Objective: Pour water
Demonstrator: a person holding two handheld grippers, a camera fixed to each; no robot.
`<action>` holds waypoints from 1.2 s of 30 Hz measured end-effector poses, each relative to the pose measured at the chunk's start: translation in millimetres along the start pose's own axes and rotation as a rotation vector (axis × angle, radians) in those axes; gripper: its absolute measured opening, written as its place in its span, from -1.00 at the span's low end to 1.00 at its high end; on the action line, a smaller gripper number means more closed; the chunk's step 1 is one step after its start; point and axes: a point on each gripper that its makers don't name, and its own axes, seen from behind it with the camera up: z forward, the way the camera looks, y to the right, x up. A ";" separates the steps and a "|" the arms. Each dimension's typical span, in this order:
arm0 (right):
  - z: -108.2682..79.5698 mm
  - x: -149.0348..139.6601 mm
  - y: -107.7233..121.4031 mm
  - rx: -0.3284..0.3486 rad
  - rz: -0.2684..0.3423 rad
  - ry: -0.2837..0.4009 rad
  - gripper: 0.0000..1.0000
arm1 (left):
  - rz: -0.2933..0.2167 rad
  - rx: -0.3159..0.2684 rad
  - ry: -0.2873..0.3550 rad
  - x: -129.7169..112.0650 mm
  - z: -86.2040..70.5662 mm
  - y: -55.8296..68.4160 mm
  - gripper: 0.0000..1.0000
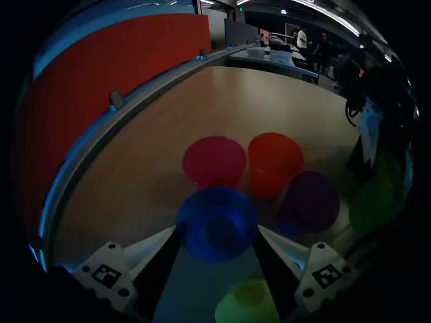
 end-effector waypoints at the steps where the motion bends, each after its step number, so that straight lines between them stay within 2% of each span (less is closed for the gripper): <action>1: -0.1 0.2 0.0 0.000 0.000 0.001 0.80 | -0.005 -0.001 0.002 0.2 -0.1 -0.4 0.72; 11: -0.2 1.0 0.9 -0.003 0.001 0.000 0.80 | -0.019 0.002 0.027 0.8 -0.3 -2.5 0.69; 17: -1.3 3.0 -0.5 -0.002 -0.002 0.000 0.80 | -0.032 0.005 0.043 1.6 -5.9 -5.3 0.69; 23: -1.5 4.7 -2.5 -0.001 -0.006 -0.001 0.80 | -0.039 0.008 0.080 9.1 -17.9 -7.3 0.69; 36: -1.8 10.7 -9.0 0.000 -0.019 0.000 0.80 | -0.055 0.052 0.161 23.0 -49.4 -8.4 0.69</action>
